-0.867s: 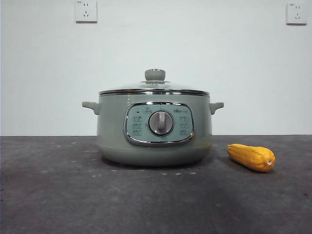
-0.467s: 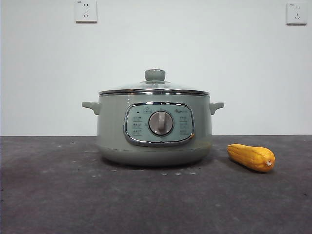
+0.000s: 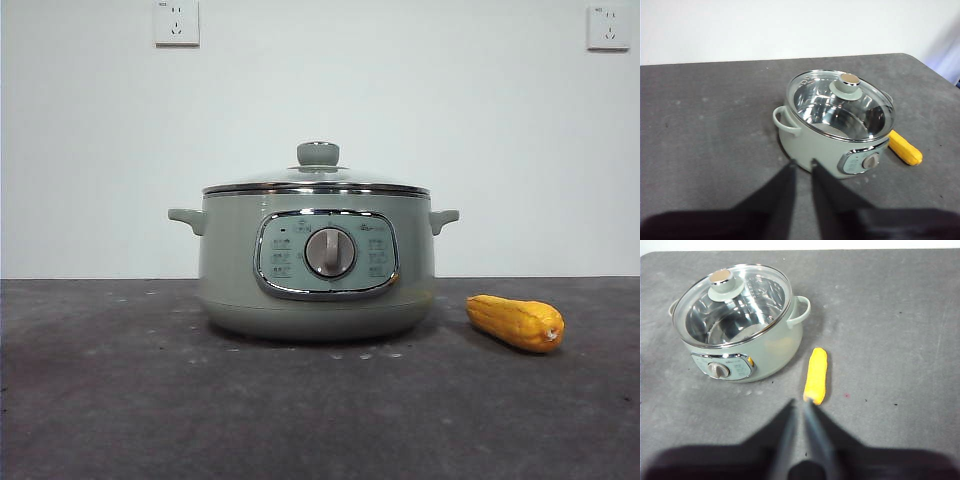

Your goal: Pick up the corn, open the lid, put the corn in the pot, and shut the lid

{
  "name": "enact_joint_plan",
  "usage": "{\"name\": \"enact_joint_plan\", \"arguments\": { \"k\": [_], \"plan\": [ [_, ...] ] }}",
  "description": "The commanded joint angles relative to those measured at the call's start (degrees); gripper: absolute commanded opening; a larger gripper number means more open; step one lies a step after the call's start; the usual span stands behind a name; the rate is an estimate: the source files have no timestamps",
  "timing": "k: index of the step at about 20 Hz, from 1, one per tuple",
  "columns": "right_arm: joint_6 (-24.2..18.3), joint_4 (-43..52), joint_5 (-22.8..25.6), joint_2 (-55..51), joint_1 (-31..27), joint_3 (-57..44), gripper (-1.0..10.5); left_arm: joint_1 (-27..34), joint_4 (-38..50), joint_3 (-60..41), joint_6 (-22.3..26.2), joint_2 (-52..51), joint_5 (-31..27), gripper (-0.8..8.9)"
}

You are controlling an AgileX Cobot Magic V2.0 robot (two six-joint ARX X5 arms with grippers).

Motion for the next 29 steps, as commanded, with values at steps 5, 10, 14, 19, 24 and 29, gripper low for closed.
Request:
{"name": "enact_joint_plan", "arguments": {
  "k": [5, 10, 14, 19, 24, 29],
  "plan": [
    [-0.31, -0.20, -0.66, 0.70, 0.04, 0.17, 6.3, -0.13, 0.39, 0.11, 0.44, -0.13, 2.64, 6.03],
    [-0.17, 0.39, -2.03, 3.37, 0.04, 0.70, 6.3, -0.13, 0.37, 0.11, 0.46, -0.13, 2.56, 6.03],
    [0.33, 4.63, -5.20, 11.04, 0.09, 0.81, 6.3, -0.13, 0.39, 0.11, 0.46, 0.13, 2.56, 6.03],
    [0.98, 10.93, -6.03, 27.93, 2.97, 0.81, 6.2, -0.13, 0.35, 0.11, 0.46, 0.48, 2.54, 6.02],
    [0.50, 17.20, 0.57, 44.44, 8.44, 0.81, 6.2, -0.13, 0.37, 0.11, 0.46, 1.51, 2.54, 6.02],
    [-0.83, 22.77, 9.75, 54.99, 13.00, 0.81, 6.2, -0.13, 0.37, 0.11, 0.46, 2.86, 2.54, 6.02]
  ]
}}
